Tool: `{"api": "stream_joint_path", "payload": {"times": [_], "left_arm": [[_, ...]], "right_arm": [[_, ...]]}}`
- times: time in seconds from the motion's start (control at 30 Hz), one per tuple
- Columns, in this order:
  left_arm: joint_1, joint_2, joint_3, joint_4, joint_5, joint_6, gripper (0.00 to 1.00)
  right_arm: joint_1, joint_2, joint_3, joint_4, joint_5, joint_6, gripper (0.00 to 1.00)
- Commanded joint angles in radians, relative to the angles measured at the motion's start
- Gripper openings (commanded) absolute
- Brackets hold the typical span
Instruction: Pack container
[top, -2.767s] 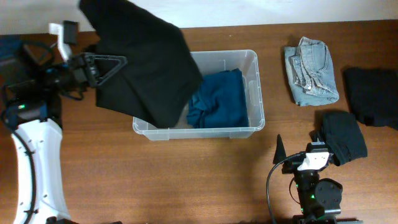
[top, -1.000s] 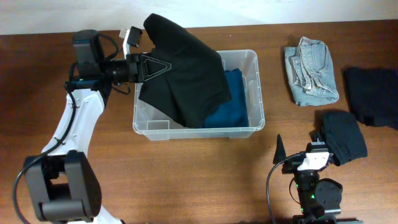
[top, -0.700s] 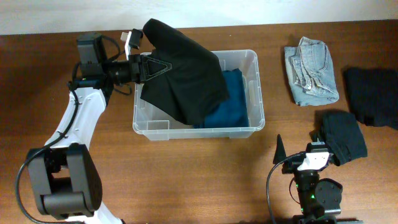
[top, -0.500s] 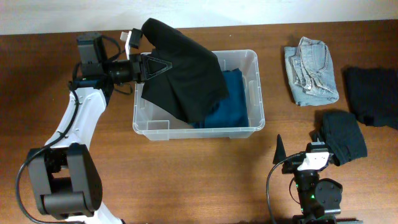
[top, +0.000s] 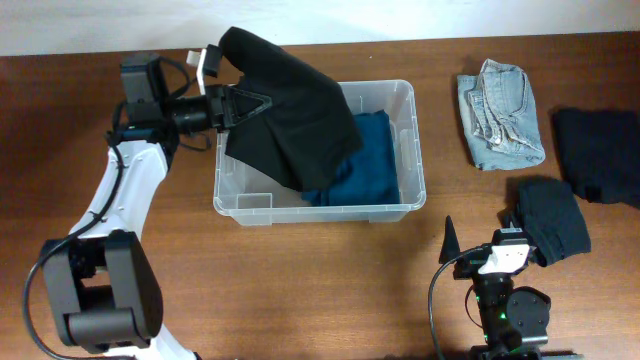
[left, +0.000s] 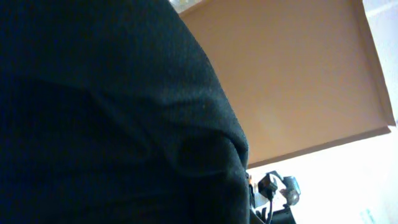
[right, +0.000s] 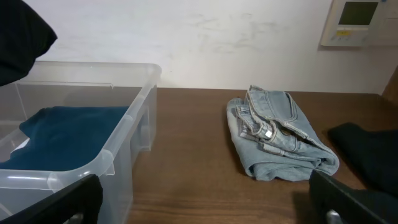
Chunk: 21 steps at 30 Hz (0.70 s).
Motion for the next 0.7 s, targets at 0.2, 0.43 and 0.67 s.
{"api": "stream_joint_path", "payload": {"times": [0.2, 0.43, 0.67], "left_arm": [[0.021, -0.013, 0.023, -0.013, 0.072, 0.039, 0.10], [0.021, -0.013, 0.023, -0.013, 0.076, 0.039, 0.13], [0.021, -0.013, 0.023, 0.001, 0.126, 0.040, 0.13]], "right_arm": [[0.006, -0.008, -0.005, -0.006, -0.002, 0.000, 0.98], [0.006, -0.008, -0.005, -0.006, -0.002, 0.000, 0.98], [0.006, -0.008, -0.005, -0.006, -0.002, 0.000, 0.98]]}}
